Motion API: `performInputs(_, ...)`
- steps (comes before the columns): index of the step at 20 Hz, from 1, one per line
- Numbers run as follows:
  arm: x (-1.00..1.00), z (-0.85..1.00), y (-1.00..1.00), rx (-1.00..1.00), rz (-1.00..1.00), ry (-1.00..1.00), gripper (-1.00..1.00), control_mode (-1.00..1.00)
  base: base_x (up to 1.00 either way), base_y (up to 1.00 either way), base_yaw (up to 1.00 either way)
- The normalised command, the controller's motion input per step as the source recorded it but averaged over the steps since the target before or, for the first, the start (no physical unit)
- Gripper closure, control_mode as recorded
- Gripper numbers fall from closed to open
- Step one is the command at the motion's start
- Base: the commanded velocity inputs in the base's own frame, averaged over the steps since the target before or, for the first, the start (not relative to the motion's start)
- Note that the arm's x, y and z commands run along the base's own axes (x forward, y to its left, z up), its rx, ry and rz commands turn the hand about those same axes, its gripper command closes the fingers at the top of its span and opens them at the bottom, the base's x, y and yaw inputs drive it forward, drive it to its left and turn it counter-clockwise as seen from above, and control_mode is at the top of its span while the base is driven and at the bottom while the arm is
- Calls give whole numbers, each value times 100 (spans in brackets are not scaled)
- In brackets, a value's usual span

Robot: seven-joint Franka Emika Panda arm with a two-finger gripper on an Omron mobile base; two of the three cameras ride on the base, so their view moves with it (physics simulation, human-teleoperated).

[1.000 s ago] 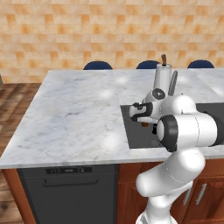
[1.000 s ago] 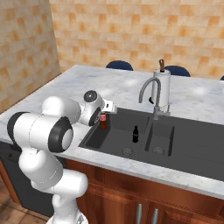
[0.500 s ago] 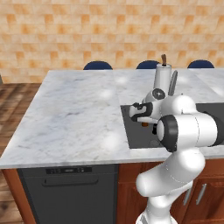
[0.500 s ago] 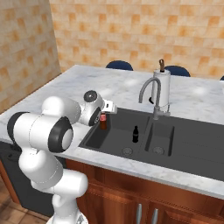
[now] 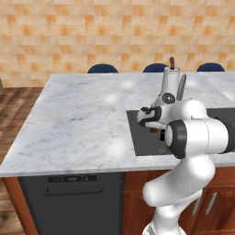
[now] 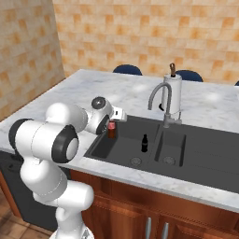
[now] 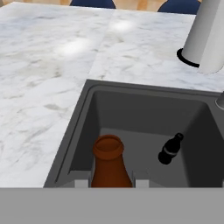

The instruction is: Place the large bottle from the dining counter next to the other large bottle outside the sink, and place the small bottle from the dining counter next to the other small bottle inside the sink.

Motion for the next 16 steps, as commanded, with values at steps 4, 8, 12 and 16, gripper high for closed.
performInputs(4,1,-9,-18,0,0,0,100,-100,0,0,0)
performInputs(8,1,-19,-17,0,0,0,100,-100,0,0,0)
performInputs(12,0,-12,-27,-2,0,0,100,-100,0,0,0)
performInputs(16,17,-1,-24,-1,0,0,100,-100,0,0,0)
